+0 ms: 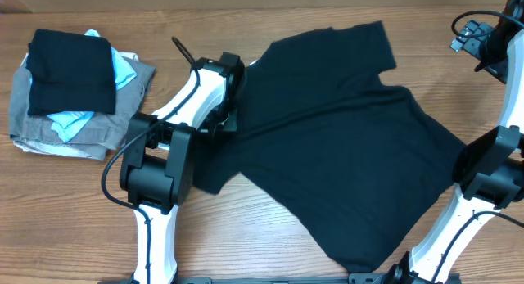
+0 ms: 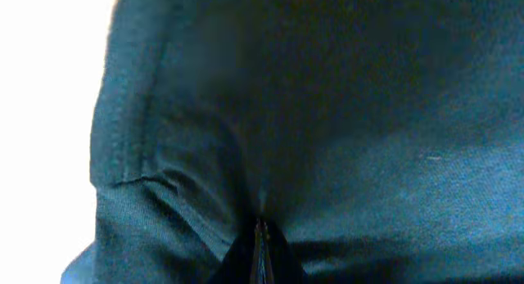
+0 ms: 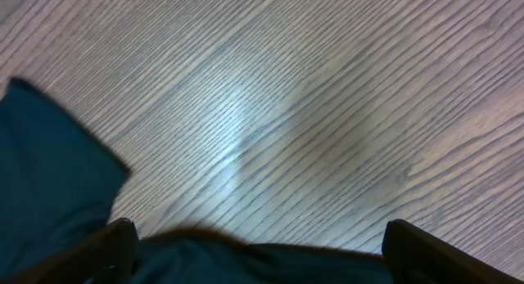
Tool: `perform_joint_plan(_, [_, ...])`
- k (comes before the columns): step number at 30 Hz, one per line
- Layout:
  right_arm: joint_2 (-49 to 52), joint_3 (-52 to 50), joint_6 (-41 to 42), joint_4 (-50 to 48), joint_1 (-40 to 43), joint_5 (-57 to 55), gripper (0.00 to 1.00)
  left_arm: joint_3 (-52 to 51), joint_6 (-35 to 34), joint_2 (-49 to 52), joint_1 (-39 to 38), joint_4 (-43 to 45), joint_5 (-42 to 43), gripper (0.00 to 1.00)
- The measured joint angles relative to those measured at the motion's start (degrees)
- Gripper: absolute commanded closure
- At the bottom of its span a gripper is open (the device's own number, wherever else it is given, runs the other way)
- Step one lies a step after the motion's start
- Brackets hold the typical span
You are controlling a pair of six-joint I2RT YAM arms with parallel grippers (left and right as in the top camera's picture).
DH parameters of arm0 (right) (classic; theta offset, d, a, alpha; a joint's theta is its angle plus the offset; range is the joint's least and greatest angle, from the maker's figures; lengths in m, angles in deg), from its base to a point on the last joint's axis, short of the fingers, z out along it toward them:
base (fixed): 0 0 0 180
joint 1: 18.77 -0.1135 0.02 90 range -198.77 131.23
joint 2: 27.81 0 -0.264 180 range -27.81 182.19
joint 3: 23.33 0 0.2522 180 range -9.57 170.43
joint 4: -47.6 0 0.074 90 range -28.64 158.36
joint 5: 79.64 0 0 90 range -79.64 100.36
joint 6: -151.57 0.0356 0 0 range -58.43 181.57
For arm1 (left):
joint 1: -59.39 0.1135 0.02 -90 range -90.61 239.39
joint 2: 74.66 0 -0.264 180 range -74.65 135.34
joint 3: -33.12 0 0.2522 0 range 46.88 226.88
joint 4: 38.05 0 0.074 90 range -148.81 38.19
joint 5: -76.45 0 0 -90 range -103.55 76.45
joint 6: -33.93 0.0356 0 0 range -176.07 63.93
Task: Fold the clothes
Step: 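Grasp the shirt's left shoulder with the left gripper and drag it left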
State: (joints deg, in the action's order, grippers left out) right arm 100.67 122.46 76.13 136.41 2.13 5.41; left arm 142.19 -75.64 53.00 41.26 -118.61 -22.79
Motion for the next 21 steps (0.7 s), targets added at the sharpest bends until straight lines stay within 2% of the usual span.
perform_joint_plan(6, [0.00,-0.02,0.00,0.00,0.00,0.02,0.00,0.24,-0.42,-0.02,0.00,-5.55,-1.03,0.96])
perform_joint_plan(11, [0.00,-0.02,0.00,-0.02,0.00,0.02,0.00,9.03,-0.37,-1.66,0.00,-6.03,-2.45,0.96])
perform_joint_plan(16, [0.00,-0.02,0.02,0.02,0.00,0.00,0.00,20.74,2.64,-8.41,-0.26,4.50,-0.63,0.96])
perform_joint_plan(21, [0.00,-0.02,0.00,-0.02,0.00,0.00,0.00,22.86,5.97,-11.61,-0.26,16.79,4.87,0.96])
